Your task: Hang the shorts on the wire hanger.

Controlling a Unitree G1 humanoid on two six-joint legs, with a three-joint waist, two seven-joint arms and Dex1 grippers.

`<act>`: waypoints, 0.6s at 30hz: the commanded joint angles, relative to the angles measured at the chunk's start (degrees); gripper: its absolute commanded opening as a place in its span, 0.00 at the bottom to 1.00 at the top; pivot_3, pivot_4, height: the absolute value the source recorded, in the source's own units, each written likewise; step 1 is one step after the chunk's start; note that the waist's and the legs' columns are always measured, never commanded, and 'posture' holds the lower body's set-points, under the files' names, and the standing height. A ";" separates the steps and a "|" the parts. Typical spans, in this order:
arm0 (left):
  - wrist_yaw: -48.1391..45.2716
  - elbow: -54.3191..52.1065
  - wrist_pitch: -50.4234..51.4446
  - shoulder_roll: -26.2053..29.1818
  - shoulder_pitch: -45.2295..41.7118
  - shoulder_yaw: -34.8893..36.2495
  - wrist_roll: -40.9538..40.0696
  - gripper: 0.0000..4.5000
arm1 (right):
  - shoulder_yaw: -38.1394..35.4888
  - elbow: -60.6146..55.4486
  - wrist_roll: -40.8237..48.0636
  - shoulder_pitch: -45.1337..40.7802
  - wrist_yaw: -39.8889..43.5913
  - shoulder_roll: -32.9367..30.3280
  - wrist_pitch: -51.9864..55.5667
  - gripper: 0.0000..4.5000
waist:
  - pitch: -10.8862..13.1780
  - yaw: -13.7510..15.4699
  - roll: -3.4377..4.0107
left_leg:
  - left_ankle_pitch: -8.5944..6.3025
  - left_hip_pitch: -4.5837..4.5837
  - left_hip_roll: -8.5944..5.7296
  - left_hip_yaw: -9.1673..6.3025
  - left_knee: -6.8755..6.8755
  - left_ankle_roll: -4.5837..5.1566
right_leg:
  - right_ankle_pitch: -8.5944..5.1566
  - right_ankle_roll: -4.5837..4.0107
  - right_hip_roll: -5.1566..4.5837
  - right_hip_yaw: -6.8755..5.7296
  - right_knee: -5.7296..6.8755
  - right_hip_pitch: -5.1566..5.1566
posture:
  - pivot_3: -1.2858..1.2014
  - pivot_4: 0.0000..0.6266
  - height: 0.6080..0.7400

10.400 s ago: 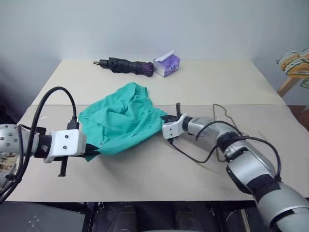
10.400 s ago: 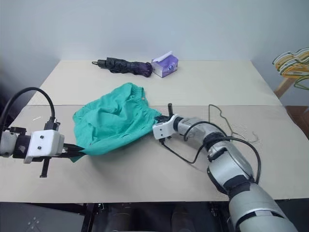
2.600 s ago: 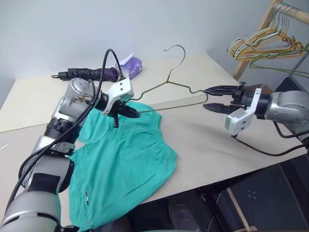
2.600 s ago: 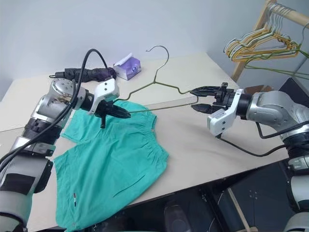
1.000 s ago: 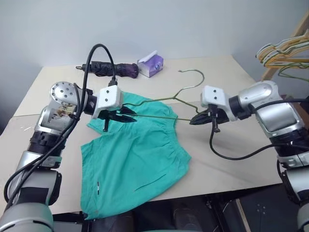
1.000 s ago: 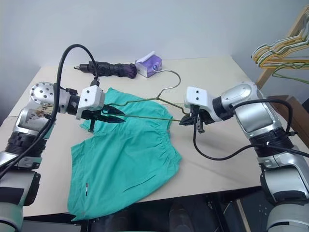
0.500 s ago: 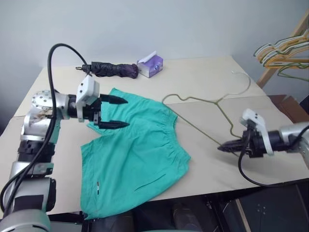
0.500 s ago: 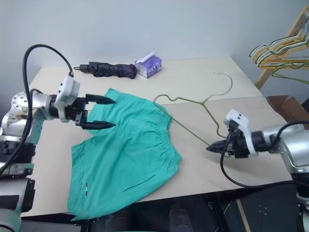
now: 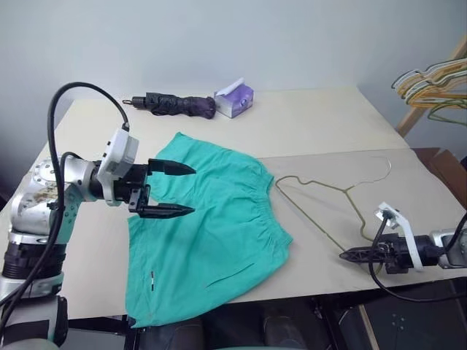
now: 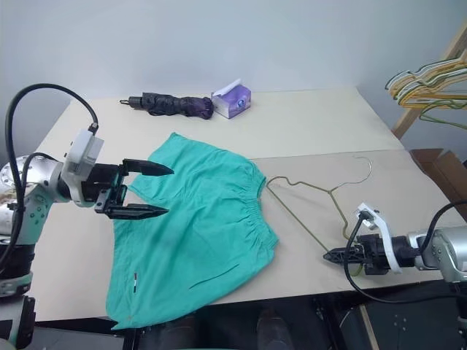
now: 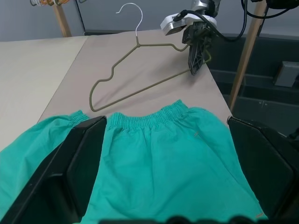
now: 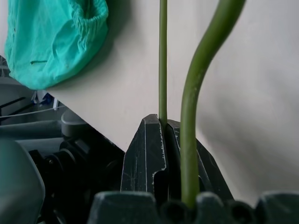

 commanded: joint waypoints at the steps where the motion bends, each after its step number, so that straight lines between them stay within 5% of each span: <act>1: 0.84 -2.27 0.58 1.25 0.11 1.43 -1.30 1.00 | 1.22 -0.23 1.80 -1.04 1.73 -0.99 -0.76 0.00 | 0.05 0.17 0.01 | -0.01 0.01 0.00 0.00 0.00 0.01 | 0.00 0.00 0.00 0.00 -0.01 0.01 | 0.50 0.20 1.00; 18: 3.68 -5.51 0.61 2.06 3.26 2.47 -2.22 1.00 | 1.89 1.58 3.81 -1.80 6.52 -3.80 -1.74 0.00 | 0.83 2.10 0.04 | -0.09 0.01 0.01 0.02 0.00 0.11 | -0.01 0.01 0.01 0.00 -0.11 0.02 | 0.52 0.21 1.00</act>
